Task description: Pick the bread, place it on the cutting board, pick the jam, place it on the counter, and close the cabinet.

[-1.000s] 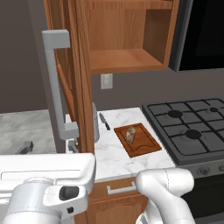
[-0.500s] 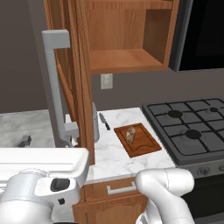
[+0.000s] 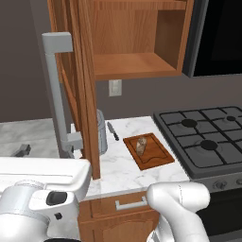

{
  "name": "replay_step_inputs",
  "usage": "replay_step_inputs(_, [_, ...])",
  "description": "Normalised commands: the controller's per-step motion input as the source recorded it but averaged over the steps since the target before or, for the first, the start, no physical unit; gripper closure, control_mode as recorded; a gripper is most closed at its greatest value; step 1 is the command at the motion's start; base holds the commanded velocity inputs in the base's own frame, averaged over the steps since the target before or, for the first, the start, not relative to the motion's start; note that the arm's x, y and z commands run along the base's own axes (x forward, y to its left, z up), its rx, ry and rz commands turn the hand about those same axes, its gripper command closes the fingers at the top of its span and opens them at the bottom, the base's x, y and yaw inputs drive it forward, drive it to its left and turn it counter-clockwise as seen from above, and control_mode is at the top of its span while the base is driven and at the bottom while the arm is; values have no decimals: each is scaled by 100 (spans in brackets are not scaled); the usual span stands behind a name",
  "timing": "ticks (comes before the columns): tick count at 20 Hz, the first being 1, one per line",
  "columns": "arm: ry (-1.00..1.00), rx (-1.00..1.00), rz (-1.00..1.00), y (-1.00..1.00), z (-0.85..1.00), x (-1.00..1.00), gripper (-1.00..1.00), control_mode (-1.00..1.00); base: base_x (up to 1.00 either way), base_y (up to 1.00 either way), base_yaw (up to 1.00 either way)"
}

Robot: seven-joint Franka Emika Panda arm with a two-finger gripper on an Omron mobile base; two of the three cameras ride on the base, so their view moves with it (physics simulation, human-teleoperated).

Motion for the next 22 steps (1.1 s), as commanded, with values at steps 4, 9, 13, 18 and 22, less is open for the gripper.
replay_step_inputs(4, [0,0,-2,2,0,13,-100,-100,0,0,0])
replay_step_inputs(9, [0,0,-2,0,0,12,-100,-100,0,0,0])
replay_step_inputs(13, [0,0,-2,0,0,11,-100,-100,0,0,0])
replay_step_inputs(18, [0,0,-4,0,0,17,-100,-100,0,0,0])
replay_step_inputs(22, [-1,0,-4,0,4,15,-100,-100,0,0,0])
